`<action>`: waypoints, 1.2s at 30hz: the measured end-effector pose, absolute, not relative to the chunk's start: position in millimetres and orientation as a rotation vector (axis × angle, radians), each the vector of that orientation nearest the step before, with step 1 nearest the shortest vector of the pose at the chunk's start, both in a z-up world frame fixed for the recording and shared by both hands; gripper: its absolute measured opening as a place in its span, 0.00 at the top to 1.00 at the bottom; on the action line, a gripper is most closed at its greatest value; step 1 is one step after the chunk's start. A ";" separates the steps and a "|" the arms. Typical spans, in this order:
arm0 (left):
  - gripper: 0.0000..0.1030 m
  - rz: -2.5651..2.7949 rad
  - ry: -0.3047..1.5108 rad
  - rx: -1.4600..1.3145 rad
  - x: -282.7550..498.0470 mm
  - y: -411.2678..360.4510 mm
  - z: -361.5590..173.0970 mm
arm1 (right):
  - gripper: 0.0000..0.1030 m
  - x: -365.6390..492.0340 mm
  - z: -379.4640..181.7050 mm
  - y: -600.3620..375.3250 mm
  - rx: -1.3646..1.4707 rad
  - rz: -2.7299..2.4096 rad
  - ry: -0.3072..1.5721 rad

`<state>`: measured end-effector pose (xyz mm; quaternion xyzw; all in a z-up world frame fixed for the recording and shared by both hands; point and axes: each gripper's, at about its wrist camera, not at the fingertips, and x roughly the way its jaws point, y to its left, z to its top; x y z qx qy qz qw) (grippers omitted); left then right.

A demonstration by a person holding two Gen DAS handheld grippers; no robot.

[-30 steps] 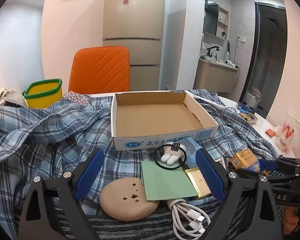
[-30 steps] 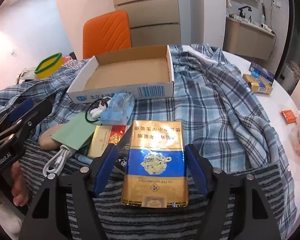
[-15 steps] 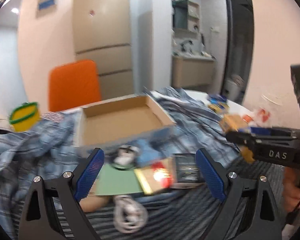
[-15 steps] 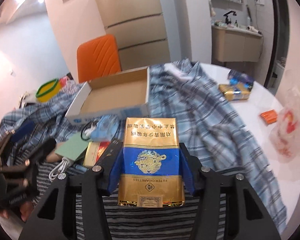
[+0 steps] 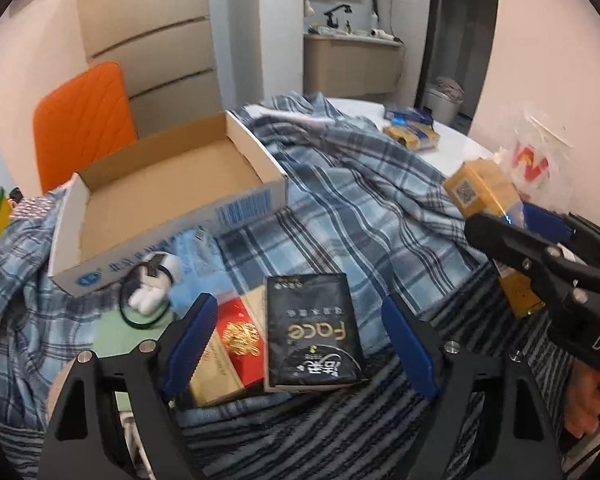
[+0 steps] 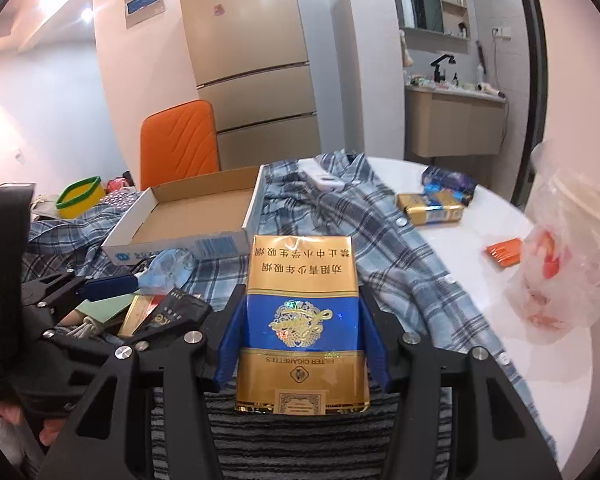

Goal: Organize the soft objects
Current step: 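Grasp the black Face tissue pack with the left gripper while the right gripper holds the gold pack, then carry the black tissue pack into the cardboard box and open the left gripper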

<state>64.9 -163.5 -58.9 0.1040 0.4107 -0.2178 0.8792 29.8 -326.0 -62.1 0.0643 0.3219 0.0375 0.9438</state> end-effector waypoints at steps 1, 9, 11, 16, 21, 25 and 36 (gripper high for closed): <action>0.17 -0.442 0.866 0.232 65.7 -165.5 -61.9 | 0.50 29.1 -62.8 -326.9 0.136 0.074 0.655; 0.46 -0.436 0.899 0.232 70.3 -165.9 -73.8 | 0.50 30.1 -66.3 -328.3 0.145 0.074 0.657; 0.53 -0.417 0.881 0.237 67.0 -164.3 -72.2 | 0.50 29.9 -66.8 -328.3 0.145 0.072 0.661; 0.53 -0.445 0.756 0.187 48.6 -150.6 -46.2 | 0.50 28.1 -64.9 -329.8 0.144 0.056 0.654; 0.53 -0.378 0.605 0.119 30.3 -116.4 -14.7 | 0.49 20.8 -50.5 -321.9 0.109 0.040 0.608; 0.53 -0.311 0.524 0.066 23.6 -82.5 7.9 | 0.49 16.1 -28.0 -309.9 0.108 0.061 0.551; 0.53 -0.196 0.263 0.021 12.3 -22.4 93.4 | 0.49 21.3 46.6 -251.4 -0.003 0.121 0.340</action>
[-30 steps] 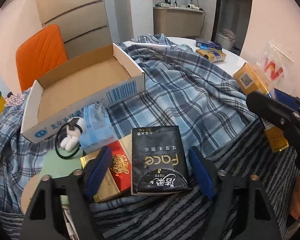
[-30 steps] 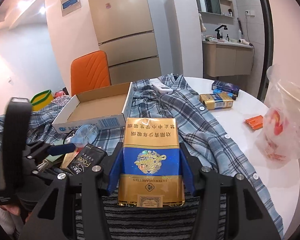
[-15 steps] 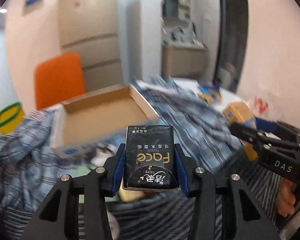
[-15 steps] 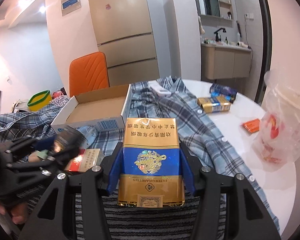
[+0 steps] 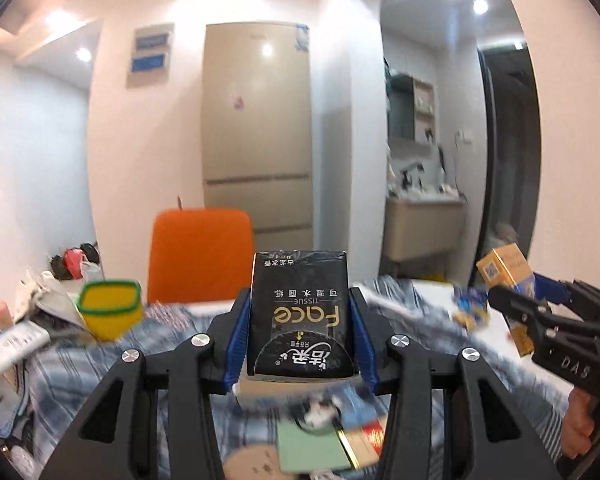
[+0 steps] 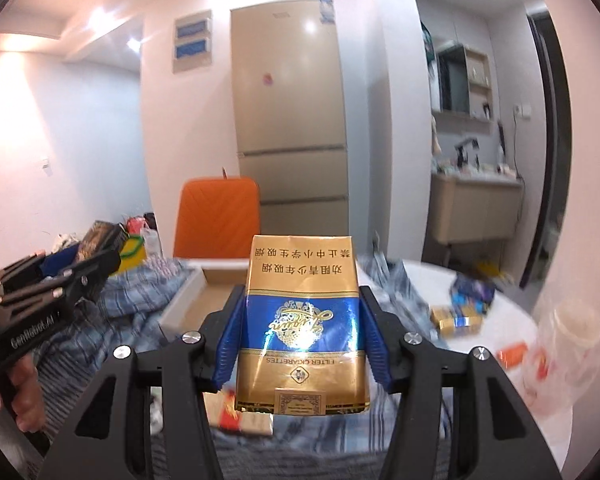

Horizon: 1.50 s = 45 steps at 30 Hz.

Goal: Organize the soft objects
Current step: 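Carry the black tissue pack into the cardboard box and open the left gripper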

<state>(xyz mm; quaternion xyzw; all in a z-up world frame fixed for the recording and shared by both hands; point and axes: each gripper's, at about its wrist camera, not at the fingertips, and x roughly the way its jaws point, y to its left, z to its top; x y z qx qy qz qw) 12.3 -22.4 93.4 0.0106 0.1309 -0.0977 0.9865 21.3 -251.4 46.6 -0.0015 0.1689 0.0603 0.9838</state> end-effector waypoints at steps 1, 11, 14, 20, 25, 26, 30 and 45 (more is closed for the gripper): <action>0.53 -0.189 0.248 0.023 15.1 -21.2 100.0 | 0.49 24.5 52.4 -248.3 -0.007 0.122 0.326; 0.53 -0.157 0.207 0.010 58.1 -19.5 135.7 | 0.49 85.1 107.5 -240.0 0.005 0.138 0.294; 0.53 -0.168 0.246 -0.006 80.4 -23.6 136.8 | 0.48 106.8 115.5 -240.0 0.025 0.158 0.302; 0.53 -0.146 0.278 -0.015 124.1 -30.2 134.9 | 0.48 151.0 112.0 -243.6 0.073 0.152 0.339; 0.53 -0.117 0.403 -0.075 160.9 -22.8 99.3 | 0.48 174.0 82.5 -243.4 0.078 0.148 0.411; 0.53 -0.120 0.438 -0.082 169.6 -22.1 89.1 | 0.48 178.6 75.3 -242.6 0.069 0.153 0.434; 0.53 -0.124 0.550 -0.062 196.6 -24.6 58.6 | 0.48 193.7 40.6 -241.9 0.062 0.151 0.512; 0.53 -0.135 0.838 -0.010 229.9 -28.0 -14.8 | 0.48 235.8 -44.6 -224.0 0.015 0.163 0.754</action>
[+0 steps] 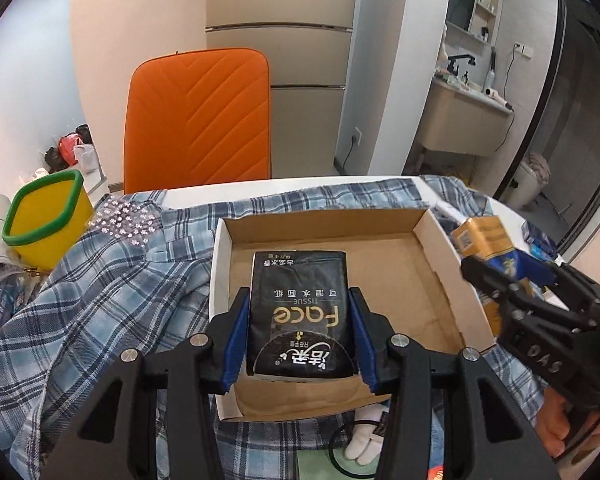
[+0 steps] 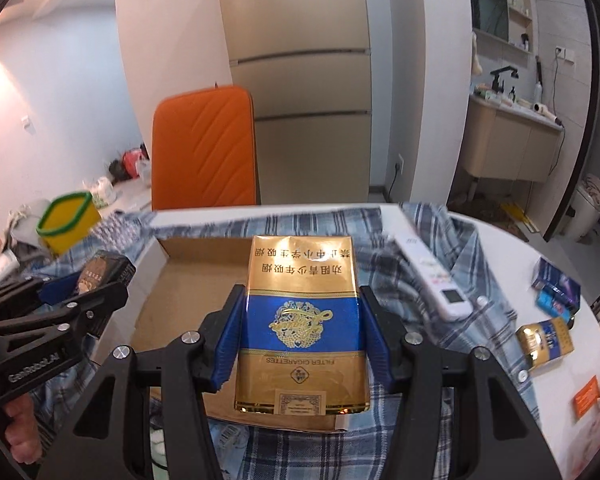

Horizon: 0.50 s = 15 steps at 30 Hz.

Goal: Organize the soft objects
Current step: 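Carry the black tissue pack into the cardboard box and open the left gripper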

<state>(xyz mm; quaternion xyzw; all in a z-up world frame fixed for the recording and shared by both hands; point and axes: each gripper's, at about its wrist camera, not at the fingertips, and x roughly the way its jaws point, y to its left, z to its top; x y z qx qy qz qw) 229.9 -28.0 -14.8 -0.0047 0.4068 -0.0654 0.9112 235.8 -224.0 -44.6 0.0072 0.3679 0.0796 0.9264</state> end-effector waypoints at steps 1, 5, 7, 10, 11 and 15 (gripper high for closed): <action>0.53 -0.129 0.838 -0.006 231.8 -27.0 -17.7 | 0.48 238.1 -49.2 -222.3 0.014 0.164 0.768; 0.53 -0.131 0.844 0.005 234.1 -29.0 -23.4 | 0.48 245.9 -64.2 -215.8 -0.004 0.158 0.806; 0.53 -0.128 0.840 0.007 233.8 -28.7 -24.0 | 0.48 247.3 -68.6 -213.7 -0.009 0.164 0.817; 0.38 -0.126 0.816 -0.004 232.4 -27.4 -20.5 | 0.48 244.9 -69.9 -209.7 -0.026 0.167 0.815; 0.19 -0.117 0.803 -0.010 231.9 -26.4 -18.2 | 0.48 243.5 -69.3 -208.4 -0.030 0.171 0.811; 0.10 -0.090 0.705 -0.037 224.4 -19.8 -7.7 | 0.48 242.7 -68.0 -206.8 -0.029 0.181 0.807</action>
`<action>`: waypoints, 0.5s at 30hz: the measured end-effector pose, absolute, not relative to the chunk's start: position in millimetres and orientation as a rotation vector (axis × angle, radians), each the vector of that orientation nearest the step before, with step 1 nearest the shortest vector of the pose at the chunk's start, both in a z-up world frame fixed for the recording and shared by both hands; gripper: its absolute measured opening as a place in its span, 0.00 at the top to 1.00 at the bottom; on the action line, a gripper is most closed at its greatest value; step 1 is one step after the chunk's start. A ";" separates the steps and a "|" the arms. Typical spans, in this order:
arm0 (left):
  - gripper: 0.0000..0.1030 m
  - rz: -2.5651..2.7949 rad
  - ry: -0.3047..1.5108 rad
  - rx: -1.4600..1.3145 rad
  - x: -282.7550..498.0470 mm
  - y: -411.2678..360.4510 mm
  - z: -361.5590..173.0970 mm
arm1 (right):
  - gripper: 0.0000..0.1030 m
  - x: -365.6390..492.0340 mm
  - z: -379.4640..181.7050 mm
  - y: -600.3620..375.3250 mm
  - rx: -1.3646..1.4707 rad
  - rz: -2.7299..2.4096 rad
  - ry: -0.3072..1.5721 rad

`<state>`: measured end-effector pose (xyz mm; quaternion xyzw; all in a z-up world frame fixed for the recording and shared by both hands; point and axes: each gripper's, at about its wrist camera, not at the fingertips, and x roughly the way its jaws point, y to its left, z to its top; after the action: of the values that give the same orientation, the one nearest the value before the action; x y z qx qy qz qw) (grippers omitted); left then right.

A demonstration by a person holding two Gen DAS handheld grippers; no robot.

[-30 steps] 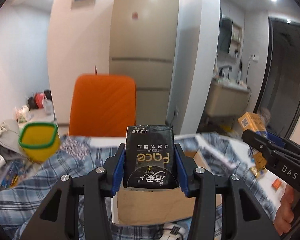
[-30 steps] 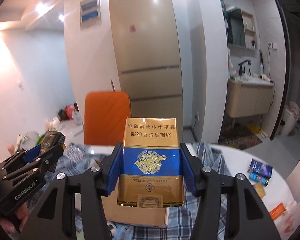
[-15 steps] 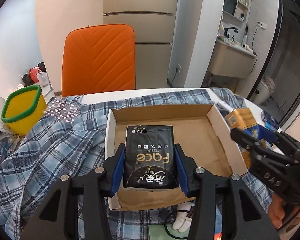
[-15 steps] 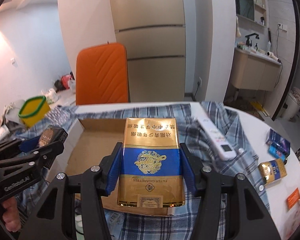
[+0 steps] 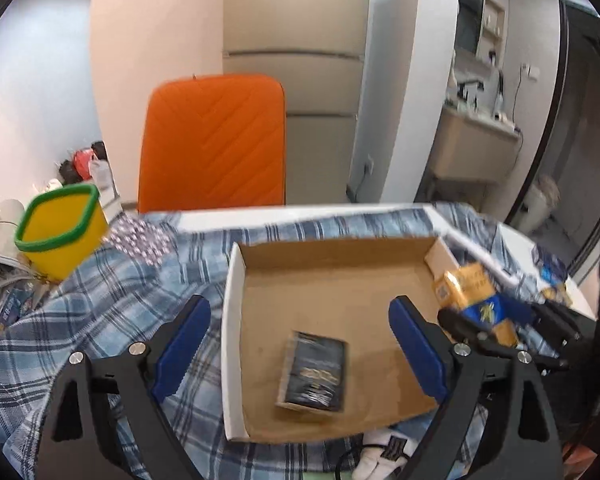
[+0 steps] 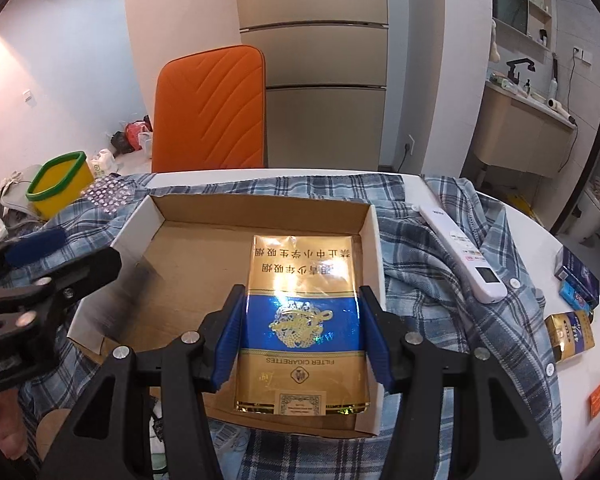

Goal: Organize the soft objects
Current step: 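Carry the black tissue pack into the cardboard box and open the left gripper, then lower the gold-and-blue pack into the box and open the right gripper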

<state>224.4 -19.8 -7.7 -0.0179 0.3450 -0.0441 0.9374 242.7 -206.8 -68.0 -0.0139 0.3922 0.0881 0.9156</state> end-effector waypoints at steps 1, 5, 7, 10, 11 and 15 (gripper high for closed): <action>0.10 -0.092 0.698 -0.039 223.5 -18.9 -5.7 | 0.48 243.1 -68.0 -206.9 -0.028 0.181 0.807; 0.10 -0.096 0.685 -0.047 222.0 -16.2 -1.1 | 0.48 245.1 -68.7 -208.3 -0.014 0.184 0.813; 0.10 -0.097 0.692 -0.044 222.1 -16.2 -1.6 | 0.48 245.8 -68.3 -208.2 -0.014 0.185 0.811; 0.10 -0.110 0.706 -0.052 222.3 -15.9 -2.8 | 0.46 245.8 -66.3 -208.1 -0.003 0.200 0.800; 0.10 -0.108 0.707 -0.052 222.2 -15.8 -2.2 | 0.40 245.5 -64.9 -208.4 0.001 0.202 0.791; 0.10 -0.105 0.695 -0.047 219.3 -15.9 0.4 | 0.29 241.8 -60.9 -210.2 0.007 0.202 0.766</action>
<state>219.3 -15.9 0.4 -0.0232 0.3405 -0.0517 0.9385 241.8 -210.2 -60.9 0.0033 0.3733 0.0983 0.9225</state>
